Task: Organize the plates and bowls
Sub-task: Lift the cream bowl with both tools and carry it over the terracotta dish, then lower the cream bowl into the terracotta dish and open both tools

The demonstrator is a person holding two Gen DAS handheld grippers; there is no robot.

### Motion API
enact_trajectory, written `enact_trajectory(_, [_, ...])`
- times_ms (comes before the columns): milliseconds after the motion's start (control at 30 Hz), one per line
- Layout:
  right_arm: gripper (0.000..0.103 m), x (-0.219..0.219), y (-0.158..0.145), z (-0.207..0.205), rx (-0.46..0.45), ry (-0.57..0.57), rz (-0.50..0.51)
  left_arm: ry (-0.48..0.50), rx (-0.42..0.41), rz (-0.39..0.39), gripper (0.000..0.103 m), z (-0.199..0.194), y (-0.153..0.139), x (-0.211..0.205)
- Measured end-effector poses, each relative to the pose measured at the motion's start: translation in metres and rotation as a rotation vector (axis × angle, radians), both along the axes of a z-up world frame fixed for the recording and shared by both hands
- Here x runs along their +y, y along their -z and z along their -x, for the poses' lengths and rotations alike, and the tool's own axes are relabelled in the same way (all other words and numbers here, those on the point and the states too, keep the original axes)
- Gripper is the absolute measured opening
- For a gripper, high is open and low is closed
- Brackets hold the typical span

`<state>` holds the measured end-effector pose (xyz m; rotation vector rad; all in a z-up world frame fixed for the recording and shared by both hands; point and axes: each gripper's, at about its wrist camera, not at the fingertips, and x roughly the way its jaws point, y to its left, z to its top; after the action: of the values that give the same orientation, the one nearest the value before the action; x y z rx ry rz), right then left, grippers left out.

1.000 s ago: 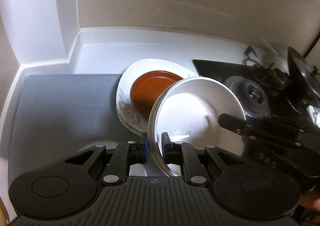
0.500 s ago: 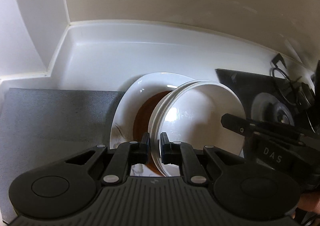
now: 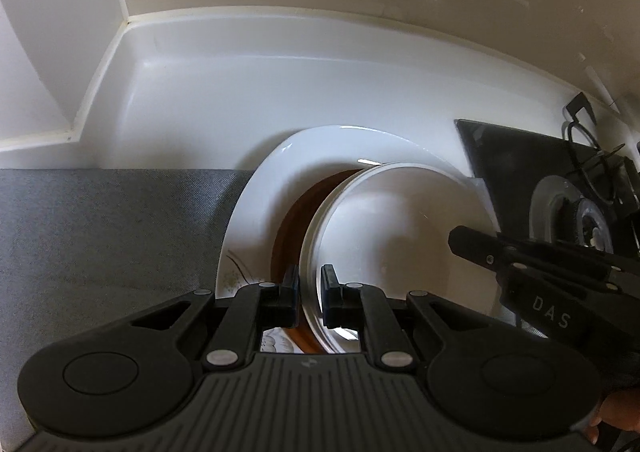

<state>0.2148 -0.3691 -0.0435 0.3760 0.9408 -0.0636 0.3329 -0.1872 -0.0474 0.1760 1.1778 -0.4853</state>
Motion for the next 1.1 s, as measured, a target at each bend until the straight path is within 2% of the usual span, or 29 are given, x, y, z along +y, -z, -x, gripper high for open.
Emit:
enact_trajectory(133, [0.013, -0.001, 0.007, -0.001, -0.006, 0.013, -0.018, -0.004, -0.027, 0.004, 0.013, 0.001, 0.003, 0.000])
enact_trajectory(200, [0.014, -0.003, 0.009, 0.001, -0.021, 0.030, -0.024, 0.000, -0.050, 0.001, 0.025, 0.003, 0.001, -0.001])
enact_trajectory(233, [0.014, -0.004, 0.010, 0.001, -0.028, 0.035, -0.023, 0.005, -0.065, 0.000, 0.045, 0.003, -0.001, -0.001])
enact_trajectory(267, [0.015, -0.004, 0.010, 0.002, -0.032, 0.039, -0.023, 0.005, -0.081, 0.004, 0.058, 0.004, -0.003, -0.001])
enact_trajectory(300, [0.015, -0.004, 0.010, 0.003, -0.036, 0.045, -0.023, -0.005, -0.095, 0.005, 0.084, 0.006, -0.006, 0.000])
enact_trajectory(333, [0.015, -0.004, 0.009, 0.004, -0.042, 0.049, -0.020, -0.021, -0.112, 0.010, 0.097, 0.007, -0.009, 0.002])
enact_trajectory(400, [0.021, -0.003, 0.006, 0.007, -0.056, 0.056, -0.004, -0.037, -0.140, 0.040, 0.098, 0.009, -0.017, 0.007])
enact_trajectory(533, [0.046, -0.004, -0.005, 0.017, -0.110, 0.079, 0.020, -0.060, -0.143, 0.073, 0.103, 0.011, -0.029, 0.015])
enact_trajectory(667, [0.056, -0.001, -0.019, 0.032, -0.152, 0.079, 0.040, -0.035, -0.200, 0.050, 0.103, 0.028, -0.044, 0.021])
enact_trajectory(733, [0.069, 0.005, -0.027, 0.047, -0.161, 0.087, 0.080, -0.013, -0.220, 0.030, 0.103, 0.039, -0.050, 0.025])
enact_trajectory(800, [0.075, 0.014, -0.032, 0.067, -0.174, 0.085, 0.102, 0.008, -0.242, 0.018, 0.103, 0.052, -0.053, 0.030])
enact_trajectory(933, [0.080, 0.038, -0.037, 0.107, -0.176, 0.055, 0.132, 0.040, -0.271, -0.006, 0.103, 0.081, -0.057, 0.043])
enact_trajectory(1100, [0.082, 0.062, -0.044, 0.149, -0.181, 0.079, 0.150, 0.075, -0.305, 0.001, 0.103, 0.121, -0.067, 0.064])
